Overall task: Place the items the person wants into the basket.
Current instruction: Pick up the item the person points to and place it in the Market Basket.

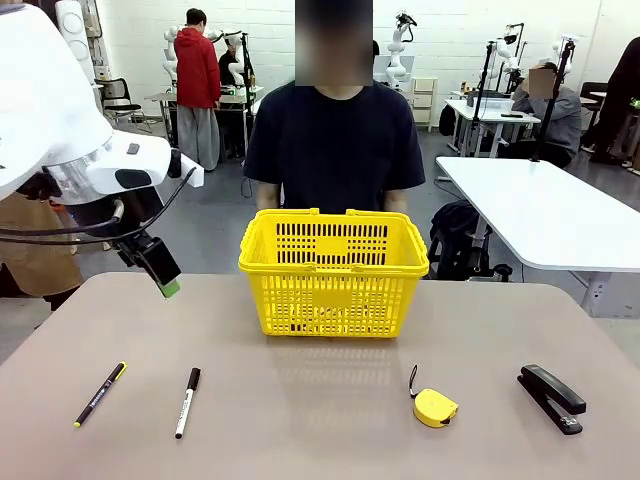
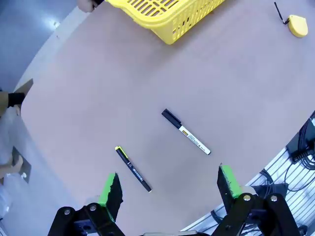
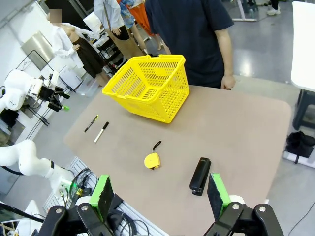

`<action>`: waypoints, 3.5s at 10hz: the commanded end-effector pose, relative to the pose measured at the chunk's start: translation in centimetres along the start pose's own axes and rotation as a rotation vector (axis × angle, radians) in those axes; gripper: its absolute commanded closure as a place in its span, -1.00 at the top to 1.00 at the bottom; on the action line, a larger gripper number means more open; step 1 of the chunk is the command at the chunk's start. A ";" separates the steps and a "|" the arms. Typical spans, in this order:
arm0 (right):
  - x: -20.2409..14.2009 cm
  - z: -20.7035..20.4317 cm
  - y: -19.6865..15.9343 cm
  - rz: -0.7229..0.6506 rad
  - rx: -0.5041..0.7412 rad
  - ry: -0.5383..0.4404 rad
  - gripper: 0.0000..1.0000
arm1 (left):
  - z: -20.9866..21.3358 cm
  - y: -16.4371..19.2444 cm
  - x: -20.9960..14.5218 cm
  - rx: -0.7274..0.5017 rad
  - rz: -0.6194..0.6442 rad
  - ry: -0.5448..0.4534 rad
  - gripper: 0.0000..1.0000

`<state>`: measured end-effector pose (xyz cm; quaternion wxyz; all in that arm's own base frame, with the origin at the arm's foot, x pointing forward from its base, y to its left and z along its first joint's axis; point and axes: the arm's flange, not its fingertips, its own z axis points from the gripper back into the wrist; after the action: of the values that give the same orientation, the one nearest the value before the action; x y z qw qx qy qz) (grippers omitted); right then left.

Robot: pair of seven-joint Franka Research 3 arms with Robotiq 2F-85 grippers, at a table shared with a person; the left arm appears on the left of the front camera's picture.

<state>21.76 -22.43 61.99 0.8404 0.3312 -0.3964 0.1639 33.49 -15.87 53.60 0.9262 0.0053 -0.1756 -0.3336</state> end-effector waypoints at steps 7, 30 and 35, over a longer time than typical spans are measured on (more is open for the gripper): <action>0.3 0.0 0.1 0.018 0.021 -0.021 1.00 | 3.4 3.5 -1.3 -0.176 -0.104 -0.079 1.00; 0.3 0.0 0.1 0.018 0.021 -0.021 1.00 | 18.9 20.5 -23.9 -0.367 -0.217 -0.500 1.00; 0.1 0.0 0.0 0.002 -0.002 0.002 1.00 | 18.9 20.5 -23.9 -0.367 -0.217 -0.500 1.00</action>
<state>21.78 -22.48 62.04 0.8415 0.3296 -0.3956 0.1637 22.79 16.81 66.05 0.8080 -0.2208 -0.3268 -0.4378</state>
